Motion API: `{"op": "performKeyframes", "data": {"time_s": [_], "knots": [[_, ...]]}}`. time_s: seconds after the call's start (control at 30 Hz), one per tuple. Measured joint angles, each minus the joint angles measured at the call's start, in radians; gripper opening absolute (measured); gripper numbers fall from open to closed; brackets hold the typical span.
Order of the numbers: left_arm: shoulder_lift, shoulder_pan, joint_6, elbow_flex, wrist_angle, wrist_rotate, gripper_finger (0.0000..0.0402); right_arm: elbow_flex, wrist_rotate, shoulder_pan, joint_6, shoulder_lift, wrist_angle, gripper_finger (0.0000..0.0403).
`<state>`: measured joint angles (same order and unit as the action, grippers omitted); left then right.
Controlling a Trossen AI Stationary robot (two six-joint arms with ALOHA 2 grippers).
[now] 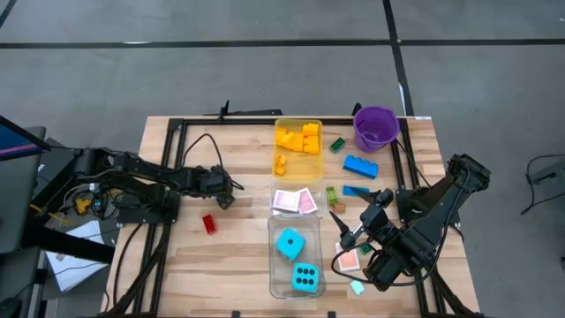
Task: Pick & Place Toys
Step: Put the blue game piece into the yellow bin
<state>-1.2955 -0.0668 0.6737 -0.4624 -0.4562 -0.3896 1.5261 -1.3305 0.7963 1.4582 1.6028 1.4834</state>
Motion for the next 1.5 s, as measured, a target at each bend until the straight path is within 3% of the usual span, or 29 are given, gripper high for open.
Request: {"op": "performKeyframes", "data": {"time_s": [0.4, 0.8, 1.23, 1.5], "knots": [[0.023, 0.058, -0.105, -0.026, 0.080, 0.004, 0.0255, 0.000, 0.000, 0.000, 0.000, 0.000, 0.000, 0.0398], [0.252, 0.078, -0.332, -0.062, 0.298, 0.024, 0.0247, 0.000, 0.000, -0.008, 0.000, 0.000, 0.000, 0.0398], [0.245, 0.043, -0.492, -0.176, 0.347, 0.038, 0.0127, 0.000, 0.031, -0.021, 0.000, 0.000, 0.003, 0.0398], [0.247, 0.038, -0.485, -0.177, 0.297, 0.036, 0.0106, 0.000, 0.032, -0.021, -0.002, 0.000, 0.008, 0.0398]]}}
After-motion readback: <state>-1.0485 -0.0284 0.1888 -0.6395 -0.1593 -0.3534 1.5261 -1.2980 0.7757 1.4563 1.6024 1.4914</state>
